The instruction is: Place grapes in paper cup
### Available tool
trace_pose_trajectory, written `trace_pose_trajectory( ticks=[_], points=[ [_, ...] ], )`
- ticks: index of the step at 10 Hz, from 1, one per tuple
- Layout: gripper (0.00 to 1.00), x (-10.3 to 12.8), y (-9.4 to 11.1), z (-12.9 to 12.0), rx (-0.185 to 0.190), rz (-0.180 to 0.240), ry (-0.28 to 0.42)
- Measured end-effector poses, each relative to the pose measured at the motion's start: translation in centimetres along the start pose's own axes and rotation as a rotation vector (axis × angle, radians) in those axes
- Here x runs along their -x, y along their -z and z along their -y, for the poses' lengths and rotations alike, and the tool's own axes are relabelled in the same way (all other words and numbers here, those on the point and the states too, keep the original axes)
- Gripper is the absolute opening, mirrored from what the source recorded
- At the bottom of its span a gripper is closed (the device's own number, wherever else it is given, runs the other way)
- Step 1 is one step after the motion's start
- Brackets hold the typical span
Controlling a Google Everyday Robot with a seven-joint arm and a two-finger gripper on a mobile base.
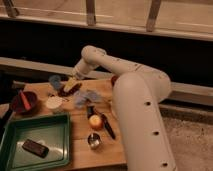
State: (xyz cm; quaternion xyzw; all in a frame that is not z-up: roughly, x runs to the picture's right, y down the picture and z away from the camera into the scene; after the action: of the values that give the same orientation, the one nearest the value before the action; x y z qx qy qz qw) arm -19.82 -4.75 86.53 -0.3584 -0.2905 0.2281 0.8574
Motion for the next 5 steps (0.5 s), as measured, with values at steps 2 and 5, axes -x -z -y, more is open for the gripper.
trace_pose_trajectory(
  ticks=[2, 5],
  points=[
    [0.80, 0.35, -0.64, -0.30, 0.082, 0.058, 0.041],
    [0.80, -0.16, -0.88, -0.33, 0.071, 0.062, 0.031]
  ],
)
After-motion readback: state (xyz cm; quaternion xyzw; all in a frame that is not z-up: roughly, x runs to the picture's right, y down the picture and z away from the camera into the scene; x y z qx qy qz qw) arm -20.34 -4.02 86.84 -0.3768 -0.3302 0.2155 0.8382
